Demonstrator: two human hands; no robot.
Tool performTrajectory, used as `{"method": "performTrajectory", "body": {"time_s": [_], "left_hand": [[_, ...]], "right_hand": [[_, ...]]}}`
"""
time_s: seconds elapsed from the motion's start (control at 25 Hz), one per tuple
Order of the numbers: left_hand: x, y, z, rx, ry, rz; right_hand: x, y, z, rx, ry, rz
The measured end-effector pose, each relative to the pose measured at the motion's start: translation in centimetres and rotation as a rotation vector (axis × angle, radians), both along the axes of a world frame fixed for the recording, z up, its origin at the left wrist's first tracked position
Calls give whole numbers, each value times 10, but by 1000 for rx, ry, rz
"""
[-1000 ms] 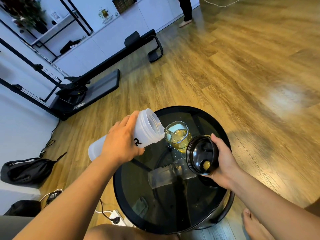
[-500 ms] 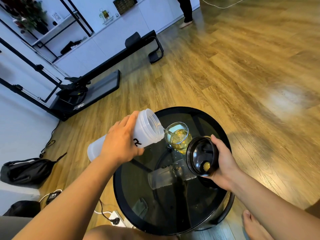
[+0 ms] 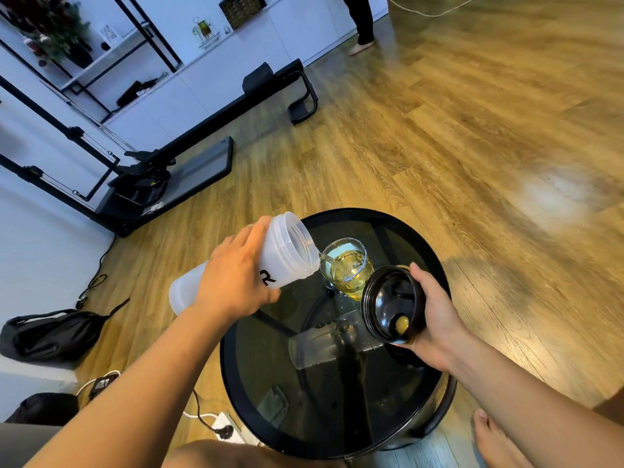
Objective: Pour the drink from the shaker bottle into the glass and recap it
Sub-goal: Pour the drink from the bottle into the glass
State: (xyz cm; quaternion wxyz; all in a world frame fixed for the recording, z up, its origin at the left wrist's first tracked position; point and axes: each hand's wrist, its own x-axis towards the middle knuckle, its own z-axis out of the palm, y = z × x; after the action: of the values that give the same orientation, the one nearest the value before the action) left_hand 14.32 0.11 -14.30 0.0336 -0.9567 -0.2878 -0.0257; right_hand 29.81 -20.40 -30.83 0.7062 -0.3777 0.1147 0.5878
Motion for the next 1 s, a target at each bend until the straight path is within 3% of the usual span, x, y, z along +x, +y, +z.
{"method": "performTrajectory", "body": {"time_s": [1.0], "left_hand": [[6,-6,11,44,17,-36]], "right_hand": [[0,0,4,-23,-6,0]]}}
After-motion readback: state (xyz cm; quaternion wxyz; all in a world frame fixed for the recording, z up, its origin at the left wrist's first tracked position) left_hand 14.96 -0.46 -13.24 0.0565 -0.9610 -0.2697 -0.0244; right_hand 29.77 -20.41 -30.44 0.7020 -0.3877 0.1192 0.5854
